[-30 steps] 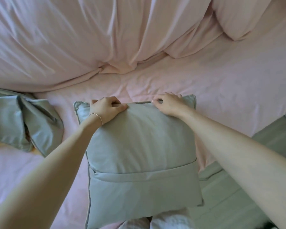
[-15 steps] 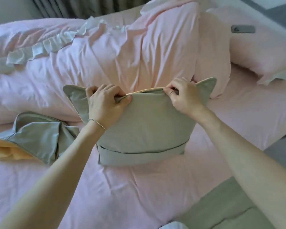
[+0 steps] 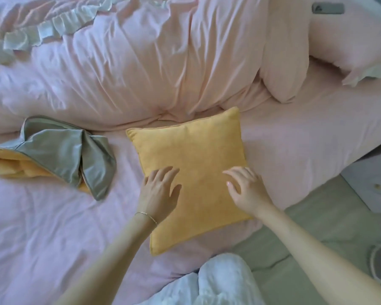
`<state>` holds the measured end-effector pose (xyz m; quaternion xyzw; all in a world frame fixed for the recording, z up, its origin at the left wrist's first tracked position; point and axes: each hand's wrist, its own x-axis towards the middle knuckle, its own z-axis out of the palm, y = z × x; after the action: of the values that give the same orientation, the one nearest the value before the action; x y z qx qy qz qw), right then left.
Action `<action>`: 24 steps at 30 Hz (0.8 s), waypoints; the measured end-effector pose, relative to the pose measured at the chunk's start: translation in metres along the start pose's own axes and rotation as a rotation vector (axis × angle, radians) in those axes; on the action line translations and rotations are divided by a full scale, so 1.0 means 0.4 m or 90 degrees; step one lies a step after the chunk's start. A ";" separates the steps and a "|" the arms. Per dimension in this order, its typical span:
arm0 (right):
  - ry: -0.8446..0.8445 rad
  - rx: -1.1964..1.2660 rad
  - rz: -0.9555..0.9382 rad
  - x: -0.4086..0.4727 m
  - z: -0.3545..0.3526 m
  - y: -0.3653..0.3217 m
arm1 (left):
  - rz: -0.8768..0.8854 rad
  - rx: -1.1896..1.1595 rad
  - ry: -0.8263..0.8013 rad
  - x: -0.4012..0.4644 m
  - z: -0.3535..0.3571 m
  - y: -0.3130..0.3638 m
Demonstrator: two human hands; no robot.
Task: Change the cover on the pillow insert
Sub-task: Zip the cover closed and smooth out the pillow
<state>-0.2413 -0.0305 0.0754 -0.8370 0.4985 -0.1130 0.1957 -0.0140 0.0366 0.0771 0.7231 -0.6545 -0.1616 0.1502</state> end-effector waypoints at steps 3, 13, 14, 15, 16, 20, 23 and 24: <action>-0.199 -0.038 0.113 0.024 0.039 -0.005 | -0.056 0.070 -0.176 0.017 0.061 -0.026; -0.377 -0.136 0.164 0.077 0.172 -0.033 | -0.159 0.055 -0.281 0.050 0.171 -0.088; -0.335 -0.149 0.157 0.090 0.159 -0.035 | -0.142 0.049 -0.231 0.064 0.166 -0.084; -0.291 -0.166 0.145 0.107 0.147 -0.033 | -0.122 0.033 -0.176 0.083 0.162 -0.079; -0.249 -0.181 0.127 0.131 0.136 -0.031 | -0.105 0.017 -0.135 0.108 0.159 -0.072; -0.255 -0.181 0.011 0.277 0.147 -0.005 | -0.071 0.034 -0.117 0.217 0.187 -0.070; -0.348 -0.263 -0.113 0.336 0.197 0.047 | -0.078 0.068 -0.101 0.232 0.235 -0.099; -0.360 -0.281 -0.145 0.332 0.214 0.066 | -0.078 0.072 -0.102 0.219 0.250 -0.103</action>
<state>-0.1656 -0.1400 -0.0138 -0.9071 0.3410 0.2116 0.1270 -0.0122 -0.0471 -0.0342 0.7540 -0.6271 -0.1901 0.0462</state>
